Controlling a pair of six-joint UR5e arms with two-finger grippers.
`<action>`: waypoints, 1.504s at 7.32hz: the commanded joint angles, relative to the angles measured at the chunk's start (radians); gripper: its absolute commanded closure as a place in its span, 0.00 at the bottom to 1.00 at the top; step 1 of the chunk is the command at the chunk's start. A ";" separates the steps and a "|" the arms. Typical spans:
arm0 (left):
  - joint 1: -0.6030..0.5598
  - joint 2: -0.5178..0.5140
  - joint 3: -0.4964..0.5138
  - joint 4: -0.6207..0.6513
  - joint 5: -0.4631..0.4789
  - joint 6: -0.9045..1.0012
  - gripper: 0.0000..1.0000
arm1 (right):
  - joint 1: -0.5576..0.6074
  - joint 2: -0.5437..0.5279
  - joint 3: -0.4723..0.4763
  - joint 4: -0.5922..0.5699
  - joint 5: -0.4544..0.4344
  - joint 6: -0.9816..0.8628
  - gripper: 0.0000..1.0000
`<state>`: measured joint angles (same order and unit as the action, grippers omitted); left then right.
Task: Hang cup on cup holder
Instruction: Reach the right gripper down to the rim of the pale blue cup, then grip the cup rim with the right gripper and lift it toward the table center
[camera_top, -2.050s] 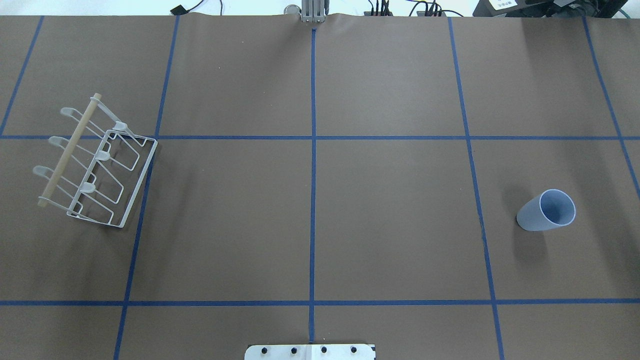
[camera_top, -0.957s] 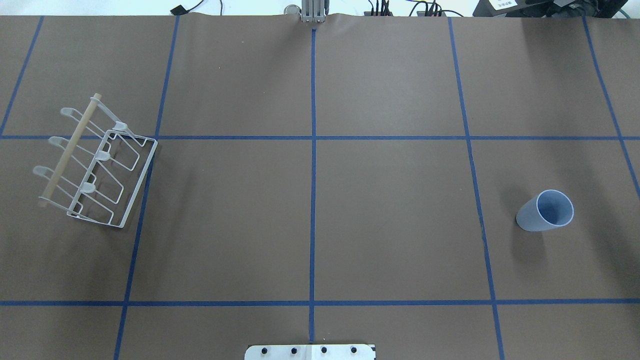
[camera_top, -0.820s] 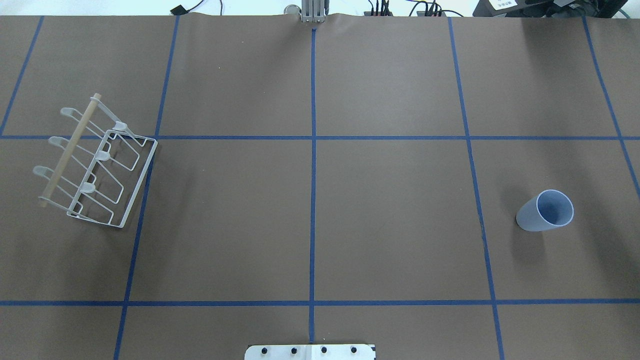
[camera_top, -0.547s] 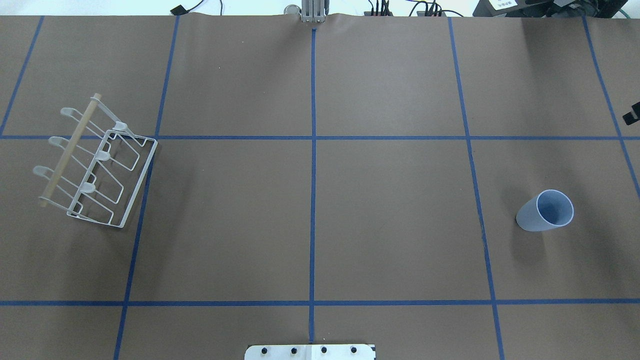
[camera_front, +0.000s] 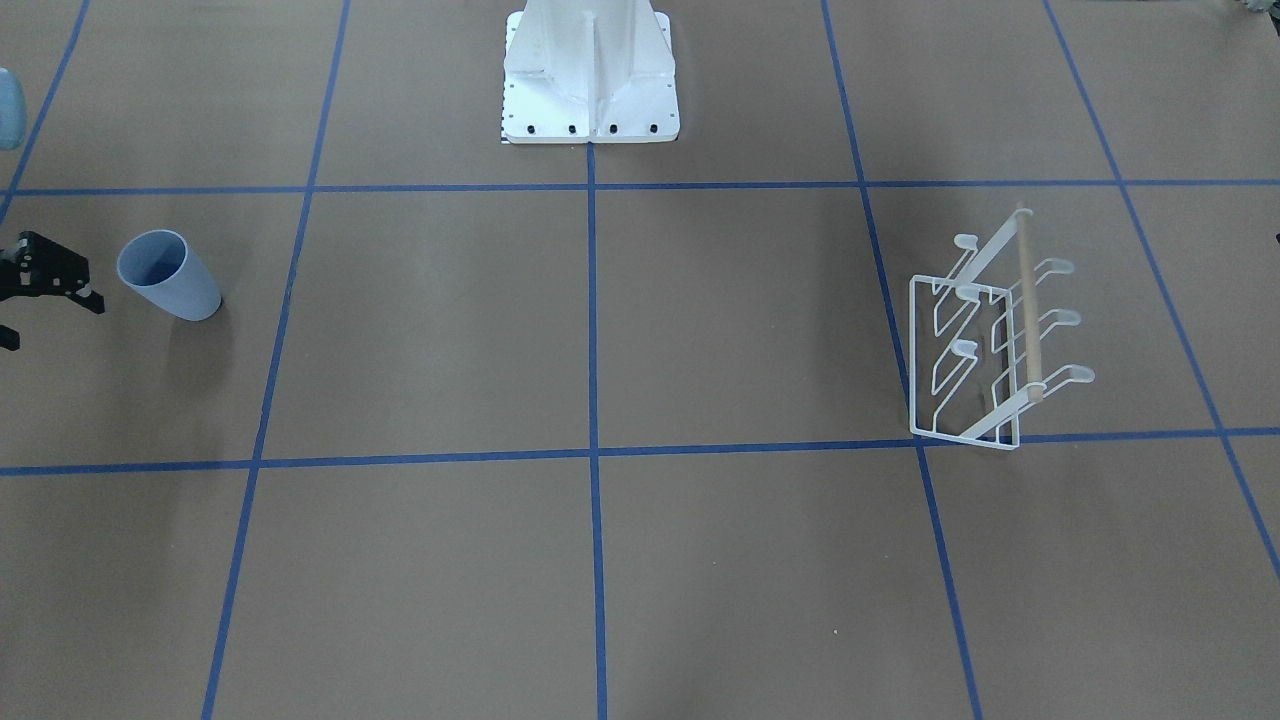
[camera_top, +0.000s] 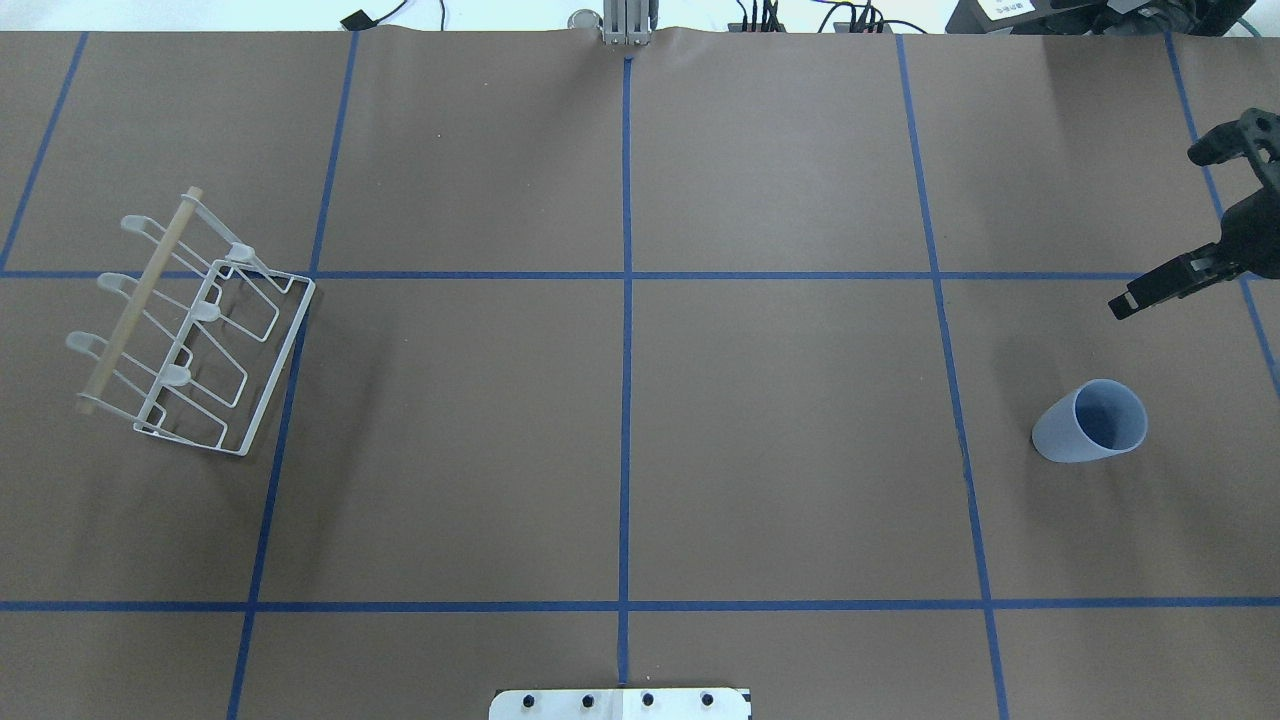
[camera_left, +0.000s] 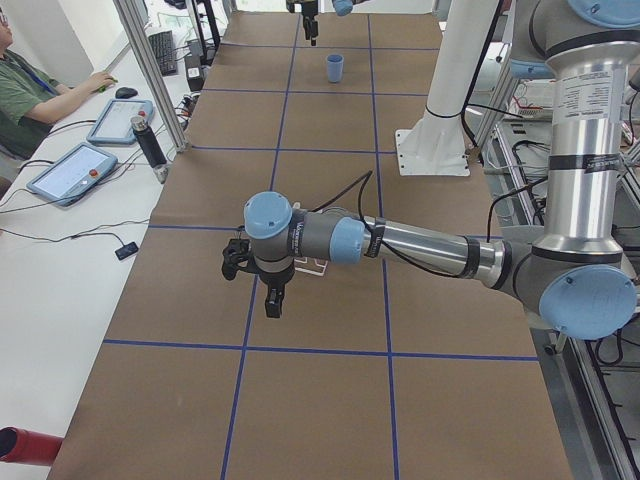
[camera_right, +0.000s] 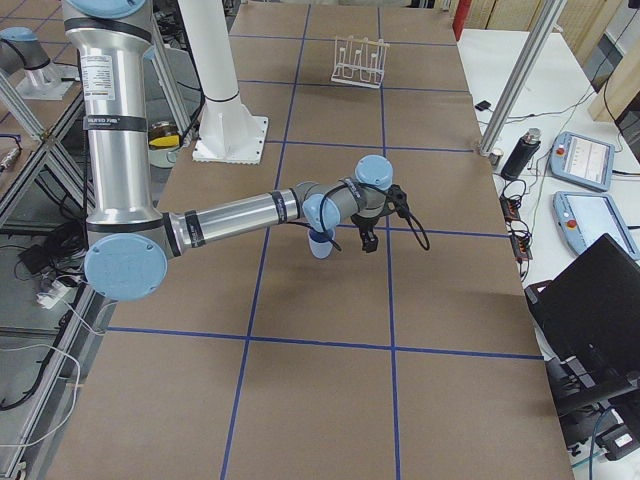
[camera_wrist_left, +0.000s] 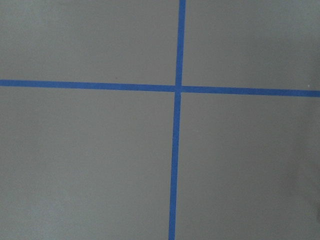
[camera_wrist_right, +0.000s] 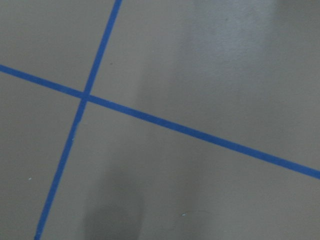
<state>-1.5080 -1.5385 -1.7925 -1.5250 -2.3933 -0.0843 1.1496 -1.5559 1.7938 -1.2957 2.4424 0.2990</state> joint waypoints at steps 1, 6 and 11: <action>0.000 0.001 -0.004 0.000 -0.001 0.000 0.02 | -0.060 -0.056 0.028 0.009 0.027 0.006 0.00; 0.000 0.005 0.001 0.000 -0.004 0.003 0.02 | -0.120 -0.082 0.018 0.007 0.004 0.005 0.02; 0.002 0.005 0.005 0.000 -0.004 0.006 0.02 | -0.146 -0.095 0.022 -0.001 -0.056 -0.006 1.00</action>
<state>-1.5068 -1.5340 -1.7881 -1.5248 -2.3976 -0.0788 1.0059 -1.6497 1.8111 -1.2980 2.3922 0.2966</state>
